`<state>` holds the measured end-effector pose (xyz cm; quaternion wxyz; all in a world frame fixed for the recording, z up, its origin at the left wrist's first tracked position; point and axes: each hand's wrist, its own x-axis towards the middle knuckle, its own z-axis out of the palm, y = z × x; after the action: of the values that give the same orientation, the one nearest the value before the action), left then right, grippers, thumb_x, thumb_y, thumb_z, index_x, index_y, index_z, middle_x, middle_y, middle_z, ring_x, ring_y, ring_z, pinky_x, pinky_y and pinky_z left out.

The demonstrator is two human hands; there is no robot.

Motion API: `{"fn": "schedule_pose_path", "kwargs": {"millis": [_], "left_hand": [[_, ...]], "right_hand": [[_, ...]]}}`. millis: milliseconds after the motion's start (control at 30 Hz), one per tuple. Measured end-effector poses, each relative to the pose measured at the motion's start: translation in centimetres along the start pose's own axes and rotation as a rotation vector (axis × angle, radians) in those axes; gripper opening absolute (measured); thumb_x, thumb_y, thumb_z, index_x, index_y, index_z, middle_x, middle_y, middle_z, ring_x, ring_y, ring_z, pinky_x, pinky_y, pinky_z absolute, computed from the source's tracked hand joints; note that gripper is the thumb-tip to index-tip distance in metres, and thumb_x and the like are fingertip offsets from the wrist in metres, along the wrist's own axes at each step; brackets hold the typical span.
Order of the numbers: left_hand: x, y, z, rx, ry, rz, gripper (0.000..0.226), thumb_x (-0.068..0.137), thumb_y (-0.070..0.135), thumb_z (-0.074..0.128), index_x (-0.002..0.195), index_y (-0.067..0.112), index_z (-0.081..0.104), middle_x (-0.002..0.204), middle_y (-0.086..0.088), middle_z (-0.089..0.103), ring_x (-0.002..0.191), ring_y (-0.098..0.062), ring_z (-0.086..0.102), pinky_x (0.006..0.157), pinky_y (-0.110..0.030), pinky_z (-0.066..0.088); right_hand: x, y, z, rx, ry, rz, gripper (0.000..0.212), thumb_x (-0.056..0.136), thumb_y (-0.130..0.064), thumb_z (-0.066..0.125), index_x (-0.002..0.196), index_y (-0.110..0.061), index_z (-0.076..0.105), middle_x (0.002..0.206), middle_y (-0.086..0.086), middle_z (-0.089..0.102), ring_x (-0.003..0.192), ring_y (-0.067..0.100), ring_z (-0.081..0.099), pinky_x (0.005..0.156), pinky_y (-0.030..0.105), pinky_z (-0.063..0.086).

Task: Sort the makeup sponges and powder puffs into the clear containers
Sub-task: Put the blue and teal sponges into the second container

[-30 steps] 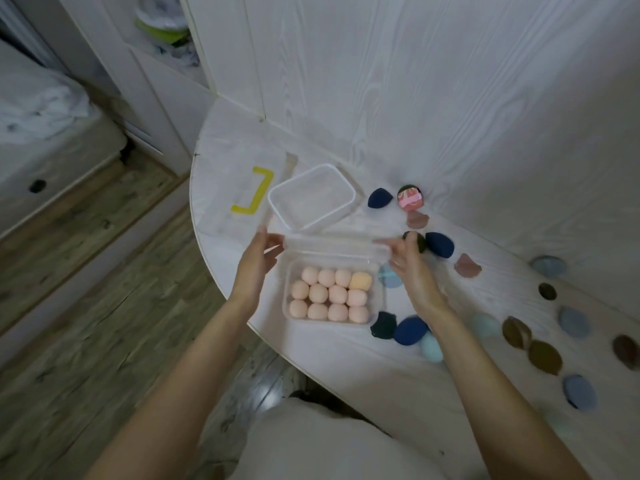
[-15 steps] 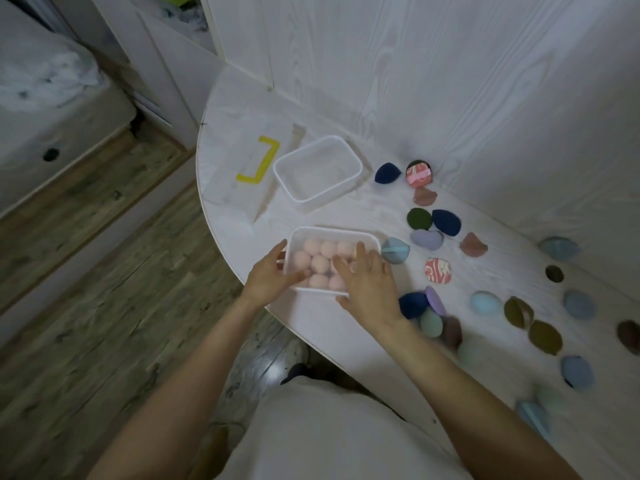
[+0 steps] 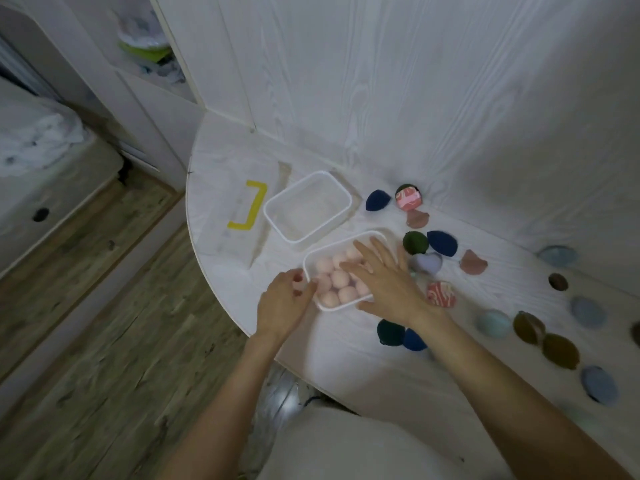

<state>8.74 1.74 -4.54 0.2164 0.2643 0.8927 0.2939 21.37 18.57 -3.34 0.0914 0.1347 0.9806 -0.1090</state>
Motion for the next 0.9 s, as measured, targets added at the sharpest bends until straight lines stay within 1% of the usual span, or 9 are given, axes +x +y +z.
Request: {"fn": "schedule_pose_path", "kwargs": {"millis": [67, 167, 300, 367, 500, 667, 733, 800, 900], "left_hand": [[2.1, -0.4, -0.9, 0.102, 0.182, 0.101, 0.044, 0.087, 0.044, 0.059, 0.119, 0.015, 0.056, 0.117, -0.004, 0.056, 0.1, -0.02, 0.058, 0.078, -0.031, 0.044], [7.1, 0.1, -2.2, 0.265, 0.299, 0.362, 0.066, 0.077, 0.045, 0.065, 0.13, 0.01, 0.048, 0.128, -0.018, 0.049, 0.12, -0.036, 0.042, 0.101, -0.04, 0.034], [13.8, 2.0, -2.4, 0.563, 0.023, 0.302, 0.109, 0.068, 0.07, 0.061, 0.149, 0.018, 0.009, 0.153, -0.026, 0.002, 0.141, -0.041, -0.008, 0.113, -0.047, -0.007], [16.5, 3.0, -2.1, 0.687, -0.124, 0.246, 0.118, 0.064, 0.081, 0.052, 0.149, 0.022, -0.006, 0.154, -0.023, -0.01, 0.14, -0.039, -0.017, 0.112, -0.05, -0.012], [18.4, 4.0, -1.6, 0.827, -0.245, 0.277, 0.12, 0.063, 0.085, 0.046, 0.148, 0.023, -0.011, 0.156, -0.017, -0.005, 0.143, -0.031, -0.006, 0.111, -0.053, -0.012], [17.0, 5.0, -2.5, 0.557, -0.14, 0.32, 0.12, 0.06, 0.071, 0.067, 0.149, 0.019, 0.005, 0.152, -0.019, 0.011, 0.136, -0.036, 0.012, 0.113, -0.042, 0.012], [15.8, 5.9, -4.1, 0.431, -0.026, 0.388, 0.119, 0.058, 0.066, 0.071, 0.149, 0.019, 0.01, 0.151, -0.021, 0.011, 0.134, -0.038, 0.013, 0.112, -0.042, 0.016], [14.0, 6.4, -5.8, 0.38, 0.076, 0.471, 0.12, 0.054, 0.071, 0.066, 0.149, 0.017, 0.015, 0.15, -0.024, 0.013, 0.133, -0.04, 0.015, 0.111, -0.044, 0.015], [9.9, 6.3, -7.4, 0.311, 0.101, 0.529, 0.119, 0.05, 0.076, 0.05, 0.148, 0.016, 0.02, 0.148, -0.026, 0.018, 0.131, -0.04, 0.019, 0.108, -0.047, 0.02]], "right_hand": [[0.4, 0.1, 0.1, 0.02, -0.016, -0.002, 0.071, 0.083, -0.036, 0.063, 0.144, -0.036, 0.025, 0.158, 0.002, -0.003, 0.144, 0.029, -0.012, 0.113, 0.055, -0.012], [0.7, 0.7, 0.2, 0.099, -0.015, 0.069, 0.069, 0.084, -0.032, 0.063, 0.143, -0.038, 0.028, 0.157, 0.003, -0.002, 0.143, 0.028, -0.013, 0.115, 0.051, -0.009], [1.1, 1.4, 0.5, 0.09, 0.142, 0.153, 0.061, 0.087, -0.03, 0.057, 0.143, -0.033, 0.032, 0.156, 0.003, 0.015, 0.143, 0.023, -0.001, 0.109, 0.035, -0.014], [1.3, 1.9, 0.5, 0.127, 0.201, 0.164, 0.052, 0.087, -0.03, 0.056, 0.138, -0.029, 0.042, 0.148, 0.006, 0.032, 0.136, 0.022, 0.011, 0.112, 0.034, -0.002], [0.5, 2.3, 1.1, 0.09, 0.386, 0.097, 0.039, 0.084, -0.037, 0.043, 0.119, -0.026, 0.057, 0.123, 0.006, 0.057, 0.115, 0.022, 0.038, 0.103, 0.041, 0.035], [0.6, 2.5, 1.9, 0.069, 0.454, 0.055, 0.038, 0.084, -0.036, 0.046, 0.117, -0.023, 0.06, 0.118, 0.007, 0.06, 0.112, 0.022, 0.043, 0.101, 0.035, 0.032], [1.2, 2.1, 1.5, 0.041, 0.417, 0.105, 0.039, 0.084, -0.039, 0.044, 0.119, -0.026, 0.058, 0.119, 0.006, 0.059, 0.112, 0.024, 0.046, 0.096, 0.039, 0.04], [2.2, 1.3, 0.9, 0.074, 0.33, 0.184, 0.041, 0.086, -0.039, 0.048, 0.126, -0.029, 0.053, 0.129, 0.006, 0.053, 0.117, 0.028, 0.046, 0.095, 0.044, 0.043], [4.0, 0.5, 1.2, 0.237, 0.214, 0.207, 0.049, 0.088, -0.036, 0.057, 0.135, -0.029, 0.045, 0.143, 0.004, 0.036, 0.131, 0.027, 0.03, 0.107, 0.043, 0.031]]}}
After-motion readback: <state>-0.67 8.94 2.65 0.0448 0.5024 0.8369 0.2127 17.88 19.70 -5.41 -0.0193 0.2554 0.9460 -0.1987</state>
